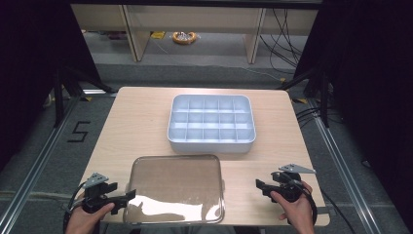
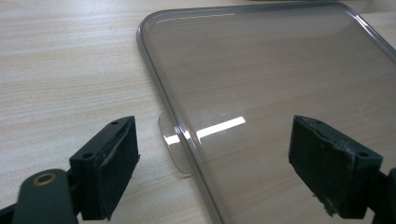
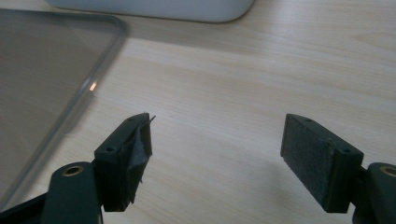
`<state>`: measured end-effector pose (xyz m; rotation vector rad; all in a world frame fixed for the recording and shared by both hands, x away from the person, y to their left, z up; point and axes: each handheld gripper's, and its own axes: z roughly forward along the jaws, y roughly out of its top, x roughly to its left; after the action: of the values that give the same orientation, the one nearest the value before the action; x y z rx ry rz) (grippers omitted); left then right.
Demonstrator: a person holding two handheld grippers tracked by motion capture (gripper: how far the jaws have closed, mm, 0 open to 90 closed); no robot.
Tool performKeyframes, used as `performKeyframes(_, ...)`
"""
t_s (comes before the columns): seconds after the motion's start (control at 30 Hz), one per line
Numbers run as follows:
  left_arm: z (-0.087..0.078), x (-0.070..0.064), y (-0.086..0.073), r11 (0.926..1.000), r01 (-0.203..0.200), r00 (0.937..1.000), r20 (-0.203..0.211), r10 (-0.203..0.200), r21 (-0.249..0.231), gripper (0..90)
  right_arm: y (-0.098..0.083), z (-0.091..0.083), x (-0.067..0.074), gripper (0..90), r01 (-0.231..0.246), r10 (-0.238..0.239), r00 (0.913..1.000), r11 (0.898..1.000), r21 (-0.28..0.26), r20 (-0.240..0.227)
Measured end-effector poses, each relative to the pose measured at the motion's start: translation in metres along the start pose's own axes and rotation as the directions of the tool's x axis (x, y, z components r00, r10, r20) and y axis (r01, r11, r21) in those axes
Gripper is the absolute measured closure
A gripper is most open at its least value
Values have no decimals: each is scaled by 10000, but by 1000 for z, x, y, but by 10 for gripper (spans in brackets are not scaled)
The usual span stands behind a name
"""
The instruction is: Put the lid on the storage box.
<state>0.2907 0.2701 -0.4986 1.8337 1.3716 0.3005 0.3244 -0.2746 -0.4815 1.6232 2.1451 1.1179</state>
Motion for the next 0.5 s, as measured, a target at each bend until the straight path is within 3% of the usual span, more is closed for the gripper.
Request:
performKeyframes(0.03, -1, 1, 0, 9996, -180, 9998, -15, 180, 212, 156, 0, 1, 1, 247, -131, 131, 9999, 9999, 26, 43)
performKeyframes(0.1, 2, -2, 0, 9999, 133, 9999, -13, -133, 5, 156, 0, 0, 2, 245, -213, 213, 9998, 9998, 50, -18)
performKeyframes(0.13, 2, -2, 0, 9999, 132, 9999, -42, -132, 35, 157, 0, 1, 0, 248, 125, -125, 9997, 9999, -27, -218)
performKeyframes(0.2, 0, 1, 0, 9994, -146, 9998, -99, 149, 302, 157, 0, 1, 2, 249, 78, -76, 9998, 9999, 89, -199)
performKeyframes(0.23, 2, 0, -1, 9999, 128, 9999, -92, -127, 79, 160, -1, 1, 5, 249, -423, 430, 9979, 9990, 164, -483)
performKeyframes(0.27, 2, 0, -1, 9998, 144, 9999, -82, -143, 119, 167, -1, 2, 6, 247, -497, 511, 9964, 9985, 223, -672)
performKeyframes(0.3, 0, 2, -1, 9991, -101, 9999, -78, 104, 403, 177, -1, 4, 3, 248, 16, -15, 9979, 10000, 10, -644)
performKeyframes(0.37, 1, 2, -1, 9989, -99, 9999, -17, 100, 455, 214, -1, 3, 7, 252, 51, -33, 9975, 9997, 250, -705)
performKeyframes(0.4, 2, 1, -2, 9992, 68, 10000, 41, -69, 394, 225, -2, 4, 11, 252, -236, 255, 9969, 9994, 261, -744)
performKeyframes(0.43, 1, 2, -2, 9987, -97, 9999, 72, 93, 510, 231, -2, 4, 13, 252, -259, 287, 9965, 9990, 370, -788)
performKeyframes(0.5, 1, 2, -2, 9982, -72, 9999, 98, 66, 590, 242, -2, 6, 13, 254, 78, -47, 9960, 9994, 338, -896)
